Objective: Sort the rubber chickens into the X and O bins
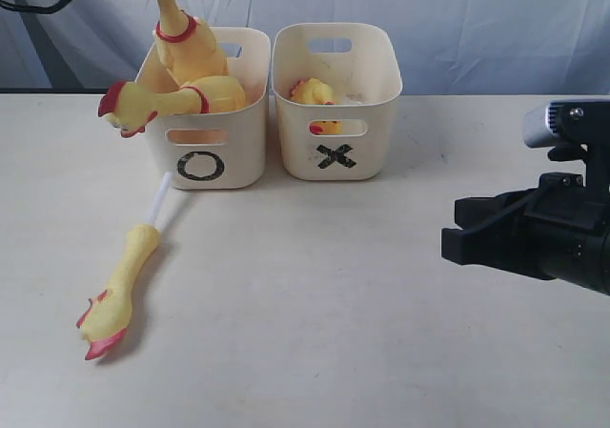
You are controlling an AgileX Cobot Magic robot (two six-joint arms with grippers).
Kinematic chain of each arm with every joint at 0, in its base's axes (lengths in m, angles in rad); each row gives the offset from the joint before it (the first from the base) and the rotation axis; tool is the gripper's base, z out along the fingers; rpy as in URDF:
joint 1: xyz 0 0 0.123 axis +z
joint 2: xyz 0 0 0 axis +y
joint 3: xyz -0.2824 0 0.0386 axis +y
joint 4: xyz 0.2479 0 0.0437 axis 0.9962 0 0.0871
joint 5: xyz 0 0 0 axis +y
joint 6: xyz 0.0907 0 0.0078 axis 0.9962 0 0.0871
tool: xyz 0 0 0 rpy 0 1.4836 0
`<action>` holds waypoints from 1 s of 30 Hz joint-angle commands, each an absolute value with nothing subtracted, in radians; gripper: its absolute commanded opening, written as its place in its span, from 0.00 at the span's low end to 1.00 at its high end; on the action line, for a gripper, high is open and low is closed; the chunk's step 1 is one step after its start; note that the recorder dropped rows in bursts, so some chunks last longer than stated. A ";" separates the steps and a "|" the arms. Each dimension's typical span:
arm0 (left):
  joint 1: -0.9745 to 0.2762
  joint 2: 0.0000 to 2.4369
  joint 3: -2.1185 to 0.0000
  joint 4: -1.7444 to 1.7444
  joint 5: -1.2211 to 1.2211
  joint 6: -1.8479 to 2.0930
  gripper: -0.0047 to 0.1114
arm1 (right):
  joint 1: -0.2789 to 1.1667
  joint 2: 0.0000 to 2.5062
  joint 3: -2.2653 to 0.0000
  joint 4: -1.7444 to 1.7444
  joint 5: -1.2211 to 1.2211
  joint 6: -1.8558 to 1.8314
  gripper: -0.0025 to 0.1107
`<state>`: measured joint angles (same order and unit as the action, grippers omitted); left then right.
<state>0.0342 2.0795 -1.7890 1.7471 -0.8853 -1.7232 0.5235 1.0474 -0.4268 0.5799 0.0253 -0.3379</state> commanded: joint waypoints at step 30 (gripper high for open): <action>0.136 2.070 -1.782 1.744 -1.126 -1.638 0.73 | 0.519 1.041 -0.423 0.578 0.019 -0.339 0.01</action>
<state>0.1469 2.0795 -1.7831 1.7634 -1.1442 -1.6460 0.5235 1.0474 -0.4268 0.5799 0.0253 -0.3379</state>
